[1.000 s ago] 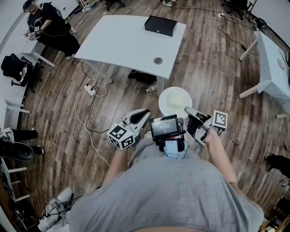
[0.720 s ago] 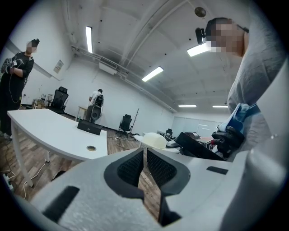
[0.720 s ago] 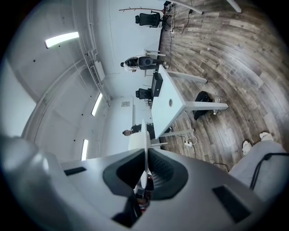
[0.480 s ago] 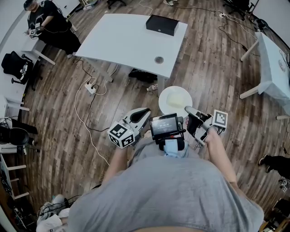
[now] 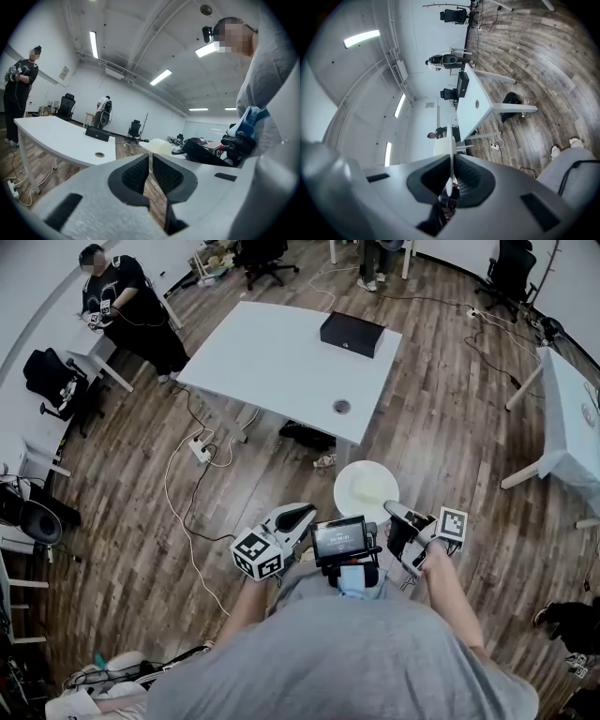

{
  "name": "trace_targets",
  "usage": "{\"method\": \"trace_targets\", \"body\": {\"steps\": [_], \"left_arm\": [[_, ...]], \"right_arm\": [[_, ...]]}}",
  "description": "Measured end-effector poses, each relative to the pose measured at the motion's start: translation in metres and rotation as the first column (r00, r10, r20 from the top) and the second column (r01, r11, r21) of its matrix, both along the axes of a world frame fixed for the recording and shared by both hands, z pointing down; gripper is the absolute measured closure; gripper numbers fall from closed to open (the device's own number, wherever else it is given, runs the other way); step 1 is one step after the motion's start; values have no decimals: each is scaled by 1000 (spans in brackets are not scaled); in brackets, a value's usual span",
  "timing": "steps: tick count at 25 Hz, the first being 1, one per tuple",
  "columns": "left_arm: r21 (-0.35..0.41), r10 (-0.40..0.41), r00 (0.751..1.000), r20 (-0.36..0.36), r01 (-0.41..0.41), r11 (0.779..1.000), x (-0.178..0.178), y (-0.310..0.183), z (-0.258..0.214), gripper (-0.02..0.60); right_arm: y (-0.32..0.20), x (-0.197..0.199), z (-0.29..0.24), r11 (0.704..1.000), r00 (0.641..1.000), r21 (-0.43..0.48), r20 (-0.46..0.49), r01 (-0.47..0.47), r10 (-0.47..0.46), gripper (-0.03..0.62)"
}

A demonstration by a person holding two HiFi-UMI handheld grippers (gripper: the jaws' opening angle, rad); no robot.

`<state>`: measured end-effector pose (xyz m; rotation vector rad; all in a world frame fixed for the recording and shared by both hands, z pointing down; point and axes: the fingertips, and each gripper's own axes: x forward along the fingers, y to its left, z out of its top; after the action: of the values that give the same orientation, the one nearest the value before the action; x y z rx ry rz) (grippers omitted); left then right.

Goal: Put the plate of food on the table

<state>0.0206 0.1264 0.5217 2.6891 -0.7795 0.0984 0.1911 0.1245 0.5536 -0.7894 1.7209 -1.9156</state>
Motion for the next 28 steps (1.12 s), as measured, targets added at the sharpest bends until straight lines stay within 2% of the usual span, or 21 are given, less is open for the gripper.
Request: {"method": "trace_targets", "body": {"steps": [7, 18, 23, 28], "left_arm": [[-33, -42, 999, -4, 42, 999, -4, 0, 11, 549], [-34, -75, 997, -23, 74, 997, -20, -26, 14, 549], [-43, -85, 995, -47, 83, 996, -28, -61, 17, 549], [-42, -76, 996, -53, 74, 996, -38, -121, 14, 549]], "right_arm": [[-6, -9, 17, 1000, 1000, -21, 6, 24, -24, 557], [-40, -30, 20, 998, 998, -14, -9, 65, -65, 557], [-77, -38, 23, 998, 998, -17, -16, 66, -66, 557], [-133, -45, 24, 999, 999, -20, -20, 50, -50, 557]]}}
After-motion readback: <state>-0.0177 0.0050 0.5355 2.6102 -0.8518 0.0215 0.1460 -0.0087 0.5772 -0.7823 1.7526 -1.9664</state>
